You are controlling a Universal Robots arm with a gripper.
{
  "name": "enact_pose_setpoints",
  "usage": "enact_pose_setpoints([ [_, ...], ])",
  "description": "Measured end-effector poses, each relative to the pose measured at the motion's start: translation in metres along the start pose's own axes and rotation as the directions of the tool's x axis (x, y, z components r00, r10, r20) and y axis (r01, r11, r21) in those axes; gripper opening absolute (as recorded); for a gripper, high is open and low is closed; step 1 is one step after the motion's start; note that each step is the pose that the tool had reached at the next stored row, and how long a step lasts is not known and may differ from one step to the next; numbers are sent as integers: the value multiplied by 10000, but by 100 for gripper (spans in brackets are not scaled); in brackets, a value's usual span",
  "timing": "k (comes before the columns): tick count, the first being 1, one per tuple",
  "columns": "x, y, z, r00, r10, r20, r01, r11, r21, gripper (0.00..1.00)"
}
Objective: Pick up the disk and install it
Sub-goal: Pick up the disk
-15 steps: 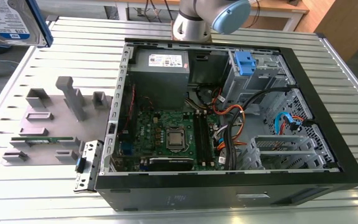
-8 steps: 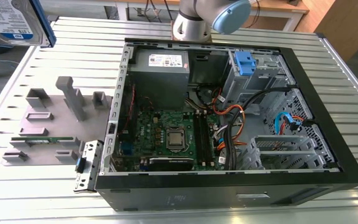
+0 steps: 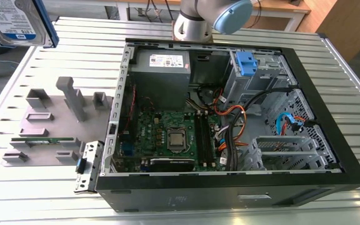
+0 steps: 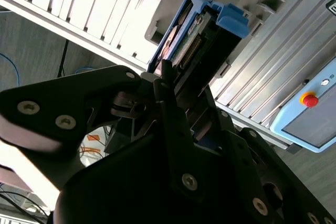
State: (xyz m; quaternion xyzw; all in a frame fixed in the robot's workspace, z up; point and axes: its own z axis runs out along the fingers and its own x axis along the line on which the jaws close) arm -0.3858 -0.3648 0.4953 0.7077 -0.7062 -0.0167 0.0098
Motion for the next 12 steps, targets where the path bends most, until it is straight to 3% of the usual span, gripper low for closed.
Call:
enact_pose_setpoints([
  [12,0,-50,-2,10000,0,0,0,10000,0,35],
])
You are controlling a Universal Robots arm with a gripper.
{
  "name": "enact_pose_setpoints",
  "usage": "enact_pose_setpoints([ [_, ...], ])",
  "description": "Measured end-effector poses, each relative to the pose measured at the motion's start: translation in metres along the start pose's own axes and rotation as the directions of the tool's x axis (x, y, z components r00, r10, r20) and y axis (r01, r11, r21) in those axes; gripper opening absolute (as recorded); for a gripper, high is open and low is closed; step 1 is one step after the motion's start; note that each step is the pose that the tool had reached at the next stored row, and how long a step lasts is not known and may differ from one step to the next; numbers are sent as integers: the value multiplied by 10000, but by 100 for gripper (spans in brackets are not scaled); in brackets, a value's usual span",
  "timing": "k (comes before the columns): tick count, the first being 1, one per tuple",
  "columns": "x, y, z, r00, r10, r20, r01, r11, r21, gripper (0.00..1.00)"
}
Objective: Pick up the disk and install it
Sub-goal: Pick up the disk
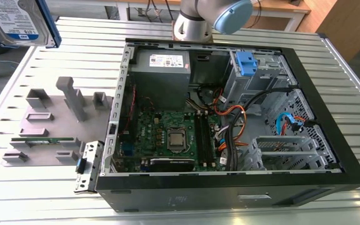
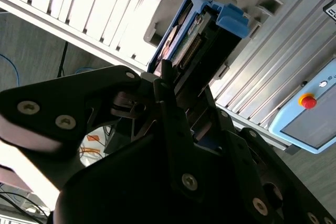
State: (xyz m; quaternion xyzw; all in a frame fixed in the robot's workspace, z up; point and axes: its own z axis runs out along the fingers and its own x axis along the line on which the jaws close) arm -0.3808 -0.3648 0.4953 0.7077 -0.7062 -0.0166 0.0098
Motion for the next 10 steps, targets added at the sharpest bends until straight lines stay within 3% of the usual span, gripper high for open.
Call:
enact_pose_setpoints([
  [10,0,-42,-1,10000,0,0,0,10000,1,35],
])
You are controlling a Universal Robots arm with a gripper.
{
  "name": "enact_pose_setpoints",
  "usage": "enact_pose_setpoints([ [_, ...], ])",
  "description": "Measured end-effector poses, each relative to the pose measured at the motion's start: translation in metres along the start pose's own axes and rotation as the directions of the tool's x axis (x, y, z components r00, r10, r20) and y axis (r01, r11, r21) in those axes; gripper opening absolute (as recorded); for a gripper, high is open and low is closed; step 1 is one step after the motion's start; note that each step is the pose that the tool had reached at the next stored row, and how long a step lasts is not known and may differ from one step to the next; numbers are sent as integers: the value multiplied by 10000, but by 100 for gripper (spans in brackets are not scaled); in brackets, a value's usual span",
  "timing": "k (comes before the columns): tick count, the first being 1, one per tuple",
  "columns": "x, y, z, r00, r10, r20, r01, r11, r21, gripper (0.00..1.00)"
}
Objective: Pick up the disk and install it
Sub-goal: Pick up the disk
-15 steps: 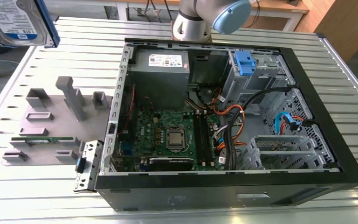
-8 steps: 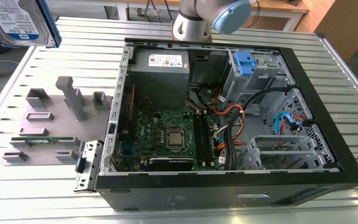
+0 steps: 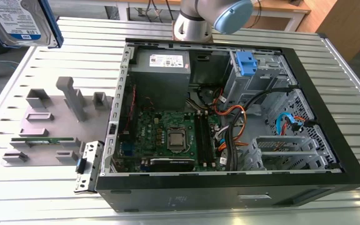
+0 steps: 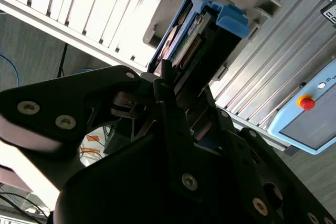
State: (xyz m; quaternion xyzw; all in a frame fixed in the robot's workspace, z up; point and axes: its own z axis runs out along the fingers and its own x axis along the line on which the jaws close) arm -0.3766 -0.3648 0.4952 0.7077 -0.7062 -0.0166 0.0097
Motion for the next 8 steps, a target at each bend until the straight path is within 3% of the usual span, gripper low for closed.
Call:
enact_pose_setpoints([
  [8,0,-31,-1,10000,-1,0,1,10000,0,35],
])
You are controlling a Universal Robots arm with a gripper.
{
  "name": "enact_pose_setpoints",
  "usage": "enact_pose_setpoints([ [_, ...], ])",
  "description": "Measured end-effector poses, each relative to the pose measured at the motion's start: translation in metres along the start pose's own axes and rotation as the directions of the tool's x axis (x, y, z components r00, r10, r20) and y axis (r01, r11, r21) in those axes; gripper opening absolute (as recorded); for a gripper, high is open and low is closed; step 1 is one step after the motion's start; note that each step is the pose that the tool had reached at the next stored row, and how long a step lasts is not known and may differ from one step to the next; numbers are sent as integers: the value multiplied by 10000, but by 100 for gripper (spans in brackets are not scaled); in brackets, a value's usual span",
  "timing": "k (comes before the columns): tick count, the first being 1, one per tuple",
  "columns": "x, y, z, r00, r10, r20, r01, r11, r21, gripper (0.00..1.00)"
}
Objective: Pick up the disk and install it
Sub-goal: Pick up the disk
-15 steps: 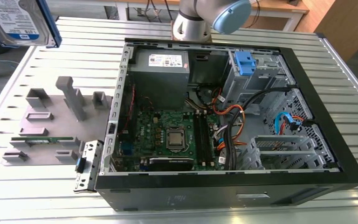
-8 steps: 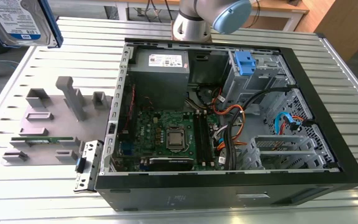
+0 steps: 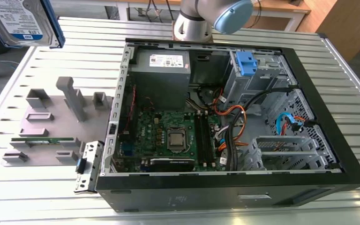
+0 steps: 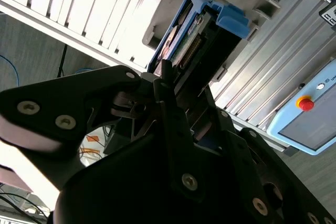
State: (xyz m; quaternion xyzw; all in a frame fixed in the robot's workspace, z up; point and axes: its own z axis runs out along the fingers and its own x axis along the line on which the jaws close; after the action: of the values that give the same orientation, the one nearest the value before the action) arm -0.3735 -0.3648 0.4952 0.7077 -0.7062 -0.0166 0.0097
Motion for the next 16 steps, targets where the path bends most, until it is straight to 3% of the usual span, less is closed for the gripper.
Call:
enact_pose_setpoints([
  [16,0,-55,-2,10000,0,-1,0,10000,0,35],
])
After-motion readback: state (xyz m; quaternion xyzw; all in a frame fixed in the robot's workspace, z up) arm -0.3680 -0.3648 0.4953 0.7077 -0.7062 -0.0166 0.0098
